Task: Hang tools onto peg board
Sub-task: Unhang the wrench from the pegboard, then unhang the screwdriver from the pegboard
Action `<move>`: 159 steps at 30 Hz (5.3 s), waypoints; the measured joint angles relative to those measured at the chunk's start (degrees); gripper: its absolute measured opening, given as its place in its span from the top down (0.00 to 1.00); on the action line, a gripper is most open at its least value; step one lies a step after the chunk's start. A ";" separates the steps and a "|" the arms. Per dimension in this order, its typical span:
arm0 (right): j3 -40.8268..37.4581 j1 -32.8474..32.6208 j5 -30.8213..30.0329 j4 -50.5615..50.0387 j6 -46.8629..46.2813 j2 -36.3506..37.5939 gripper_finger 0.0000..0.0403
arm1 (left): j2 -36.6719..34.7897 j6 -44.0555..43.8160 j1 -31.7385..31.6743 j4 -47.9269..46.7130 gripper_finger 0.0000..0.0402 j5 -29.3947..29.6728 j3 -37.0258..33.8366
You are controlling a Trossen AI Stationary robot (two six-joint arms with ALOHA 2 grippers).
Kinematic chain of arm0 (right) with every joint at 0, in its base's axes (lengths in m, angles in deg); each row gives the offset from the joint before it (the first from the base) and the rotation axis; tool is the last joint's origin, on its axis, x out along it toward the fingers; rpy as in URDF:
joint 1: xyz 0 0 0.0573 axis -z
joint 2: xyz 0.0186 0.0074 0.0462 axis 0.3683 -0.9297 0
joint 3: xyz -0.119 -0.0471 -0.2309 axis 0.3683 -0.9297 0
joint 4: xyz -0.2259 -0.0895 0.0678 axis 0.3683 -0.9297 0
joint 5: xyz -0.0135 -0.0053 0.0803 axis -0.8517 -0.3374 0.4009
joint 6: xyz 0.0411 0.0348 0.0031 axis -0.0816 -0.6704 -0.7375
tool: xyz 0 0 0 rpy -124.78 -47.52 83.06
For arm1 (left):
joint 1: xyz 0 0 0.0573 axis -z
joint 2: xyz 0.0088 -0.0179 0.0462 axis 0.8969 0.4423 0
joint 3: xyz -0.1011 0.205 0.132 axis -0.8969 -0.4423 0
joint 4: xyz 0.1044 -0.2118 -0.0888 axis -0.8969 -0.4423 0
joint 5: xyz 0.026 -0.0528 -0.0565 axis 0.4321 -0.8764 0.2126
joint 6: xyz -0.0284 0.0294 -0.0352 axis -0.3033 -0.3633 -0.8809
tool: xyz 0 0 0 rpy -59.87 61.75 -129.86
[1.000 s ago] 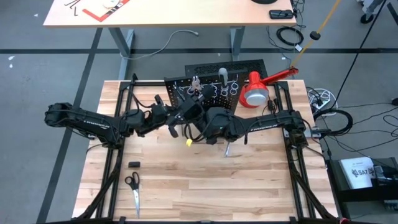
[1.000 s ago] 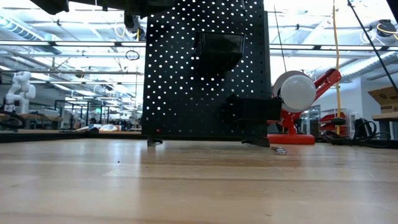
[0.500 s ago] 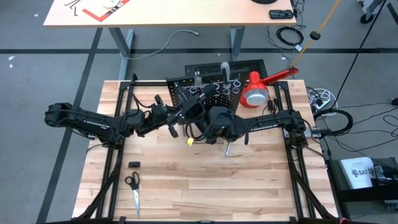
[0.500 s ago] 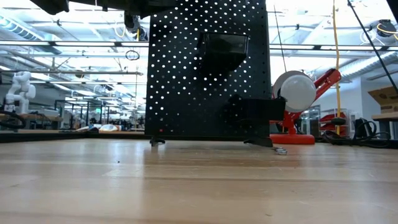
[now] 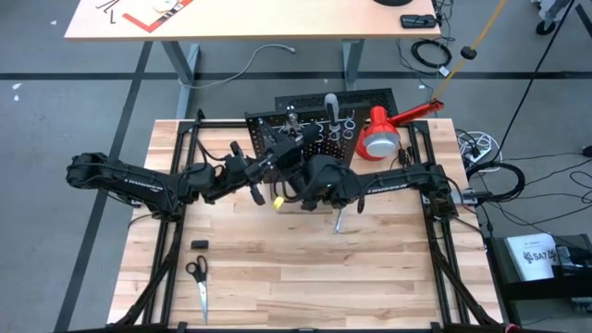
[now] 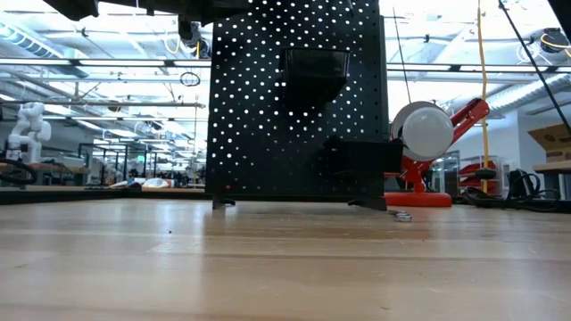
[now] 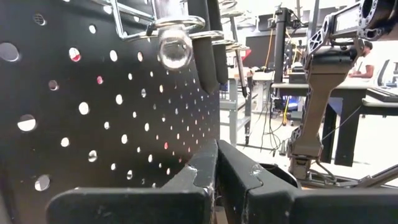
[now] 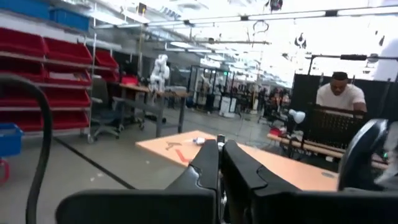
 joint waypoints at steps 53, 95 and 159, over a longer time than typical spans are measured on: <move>-0.02 0.08 6.10 14.42 13.39 0.50 1.00 | 0.00 0.12 0.02 -0.02 0.96 -0.02 0.00; -6.69 -26.05 -3.04 -117.22 -78.12 10.98 1.00 | 0.02 0.01 0.00 -0.25 0.96 -1.09 0.00; -26.30 -17.38 24.61 -76.05 -50.00 11.45 0.49 | 0.02 -0.02 0.37 -0.02 0.96 -1.46 0.02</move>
